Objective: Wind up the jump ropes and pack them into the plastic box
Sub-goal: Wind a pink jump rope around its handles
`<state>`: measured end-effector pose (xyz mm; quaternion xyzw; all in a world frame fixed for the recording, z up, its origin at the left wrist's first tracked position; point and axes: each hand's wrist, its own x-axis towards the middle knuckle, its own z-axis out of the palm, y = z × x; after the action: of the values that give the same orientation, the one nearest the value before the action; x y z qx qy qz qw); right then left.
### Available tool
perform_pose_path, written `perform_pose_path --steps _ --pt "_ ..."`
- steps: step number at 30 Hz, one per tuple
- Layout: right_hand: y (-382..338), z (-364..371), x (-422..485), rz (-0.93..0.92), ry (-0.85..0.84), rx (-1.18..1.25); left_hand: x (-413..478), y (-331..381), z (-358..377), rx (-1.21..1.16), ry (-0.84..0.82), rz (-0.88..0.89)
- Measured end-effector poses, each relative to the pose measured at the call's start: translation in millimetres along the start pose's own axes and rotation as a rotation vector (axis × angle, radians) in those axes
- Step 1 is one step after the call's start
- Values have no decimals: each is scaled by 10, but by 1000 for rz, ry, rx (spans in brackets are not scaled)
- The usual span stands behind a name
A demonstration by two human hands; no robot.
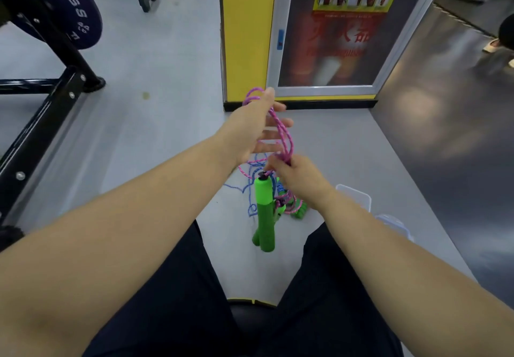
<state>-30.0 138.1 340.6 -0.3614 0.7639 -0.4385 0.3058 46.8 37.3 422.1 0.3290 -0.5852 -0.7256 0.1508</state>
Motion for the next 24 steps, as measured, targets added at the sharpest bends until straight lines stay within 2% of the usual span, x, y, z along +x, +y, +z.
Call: perform_pose_path --steps 2,3,6,12,16,21,23,24 --pt "-63 -46 29 38 11 253 14 -189 -126 84 79 -5" --pt "-113 -85 32 60 0 346 9 -334 -190 191 66 -34" --pt "-232 -181 15 75 -44 464 -18 -754 -335 481 -148 -140" --pt "-324 -295 2 131 -85 609 -8 -837 -329 190 -431 -237" --pt "-311 -426 16 163 -100 407 -15 -745 -287 -39 -509 -304" --pt "-350 -477 10 134 -95 -64 -112 -493 -334 254 -499 -428" --pt "-361 -461 11 153 -109 -95 -187 -419 -324 283 -572 -457" --pt "-364 -445 12 165 -122 -36 -214 -409 -310 298 -584 -458"
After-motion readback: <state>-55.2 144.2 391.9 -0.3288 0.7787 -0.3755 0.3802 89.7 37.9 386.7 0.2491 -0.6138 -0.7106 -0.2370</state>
